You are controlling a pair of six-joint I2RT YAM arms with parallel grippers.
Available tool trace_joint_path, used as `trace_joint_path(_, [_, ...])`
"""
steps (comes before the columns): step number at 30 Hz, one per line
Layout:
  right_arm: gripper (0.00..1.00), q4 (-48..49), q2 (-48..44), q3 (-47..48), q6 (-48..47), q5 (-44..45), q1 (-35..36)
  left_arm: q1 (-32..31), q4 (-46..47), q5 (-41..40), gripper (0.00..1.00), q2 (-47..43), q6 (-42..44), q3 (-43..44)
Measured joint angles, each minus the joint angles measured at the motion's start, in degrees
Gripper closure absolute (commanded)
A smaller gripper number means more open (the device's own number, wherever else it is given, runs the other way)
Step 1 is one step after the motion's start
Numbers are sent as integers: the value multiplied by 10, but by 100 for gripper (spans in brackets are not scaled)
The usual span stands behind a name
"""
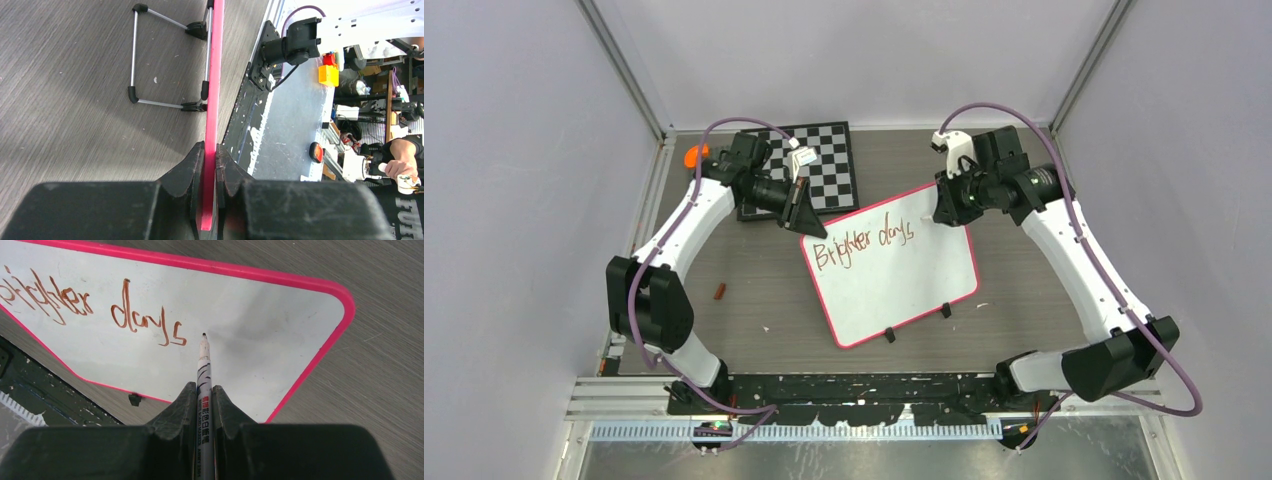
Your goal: Write a sentence on the whiteboard
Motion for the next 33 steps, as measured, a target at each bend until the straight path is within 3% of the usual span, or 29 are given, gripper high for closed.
trace_joint_path(22, [100, 11, 23, 6, 2, -4, 1, 0, -3, 0, 100, 0, 5, 0])
trace_joint_path(33, [100, 11, 19, -39, 0, -14, 1, 0, -11, -6, 100, 0, 11, 0])
